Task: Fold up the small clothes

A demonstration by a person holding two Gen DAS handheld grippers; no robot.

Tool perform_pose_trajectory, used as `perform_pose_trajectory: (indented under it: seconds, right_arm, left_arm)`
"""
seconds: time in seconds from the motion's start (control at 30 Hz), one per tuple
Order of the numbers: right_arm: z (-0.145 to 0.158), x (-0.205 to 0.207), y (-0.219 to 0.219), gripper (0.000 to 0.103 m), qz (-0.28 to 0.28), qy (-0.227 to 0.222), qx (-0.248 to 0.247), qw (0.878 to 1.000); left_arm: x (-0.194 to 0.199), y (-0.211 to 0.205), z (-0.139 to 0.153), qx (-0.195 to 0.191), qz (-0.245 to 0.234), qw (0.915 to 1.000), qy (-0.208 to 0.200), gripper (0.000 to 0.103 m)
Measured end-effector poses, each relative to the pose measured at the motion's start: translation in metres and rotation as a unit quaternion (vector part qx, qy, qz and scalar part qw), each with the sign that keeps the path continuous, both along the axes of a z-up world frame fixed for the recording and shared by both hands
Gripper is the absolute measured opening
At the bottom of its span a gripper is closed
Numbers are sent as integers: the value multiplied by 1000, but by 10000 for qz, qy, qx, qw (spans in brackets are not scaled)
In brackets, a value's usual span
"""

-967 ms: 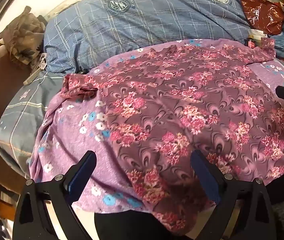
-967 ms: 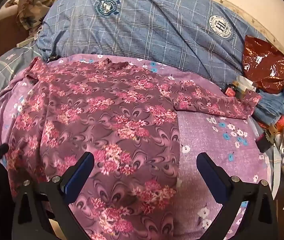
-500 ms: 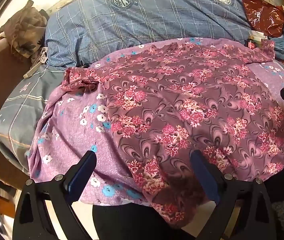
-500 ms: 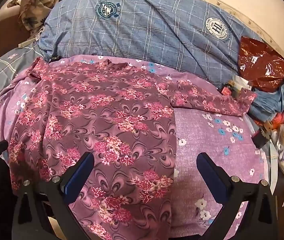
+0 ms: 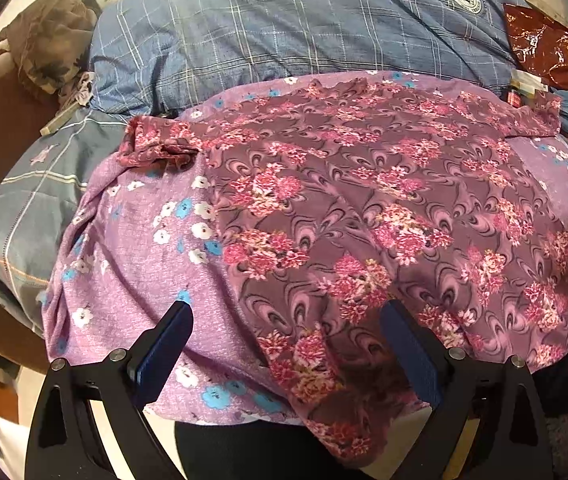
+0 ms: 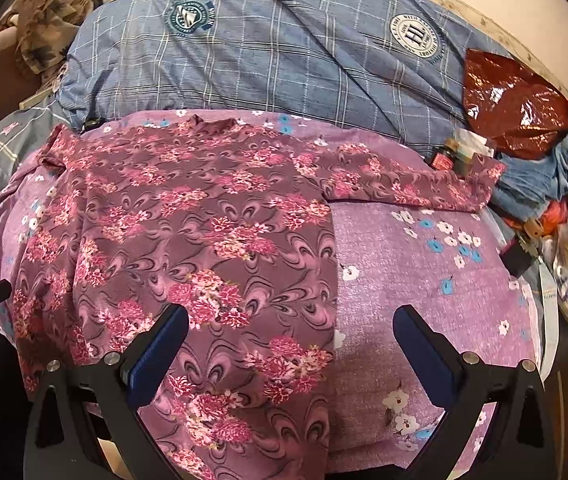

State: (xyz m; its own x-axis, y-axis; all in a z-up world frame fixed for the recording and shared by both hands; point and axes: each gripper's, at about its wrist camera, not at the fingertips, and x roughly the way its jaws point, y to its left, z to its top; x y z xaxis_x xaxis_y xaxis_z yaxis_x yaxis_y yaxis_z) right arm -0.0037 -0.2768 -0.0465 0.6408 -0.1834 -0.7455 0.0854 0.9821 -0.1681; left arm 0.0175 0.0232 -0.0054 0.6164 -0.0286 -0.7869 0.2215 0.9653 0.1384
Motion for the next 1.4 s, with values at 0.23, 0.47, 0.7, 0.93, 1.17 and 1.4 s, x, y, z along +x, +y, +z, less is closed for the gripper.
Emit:
perform_pose_trajectory:
  seconds: [0.23, 0.47, 0.7, 0.93, 1.17, 1.4]
  right_arm:
    - [-5, -1, -8, 103, -75, 39, 18, 10000]
    - [-14, -1, -12, 103, -115, 138, 110, 9998]
    - [-19, -1, -17, 103, -148, 180, 170, 9996]
    - [-25, 1, -24, 103, -207, 298, 315, 9988]
    - [-25, 1, -13, 103, -58, 281, 167, 9994]
    - [-21, -2, -6, 103, -7, 248, 86, 9997]
  left_arm:
    - [0, -10, -3, 34, -164, 9998, 47, 96]
    - [2, -15, -7, 39, -216, 9997, 113, 96]
    - [10, -17, -8, -13, -205, 9995, 219, 96]
    - [20, -13, -13, -24, 6, 9997, 232, 96]
    - [16, -11, -15, -88, -22, 9999, 122, 96]
    - [7, -7, -12, -140, -17, 9998, 101, 96]
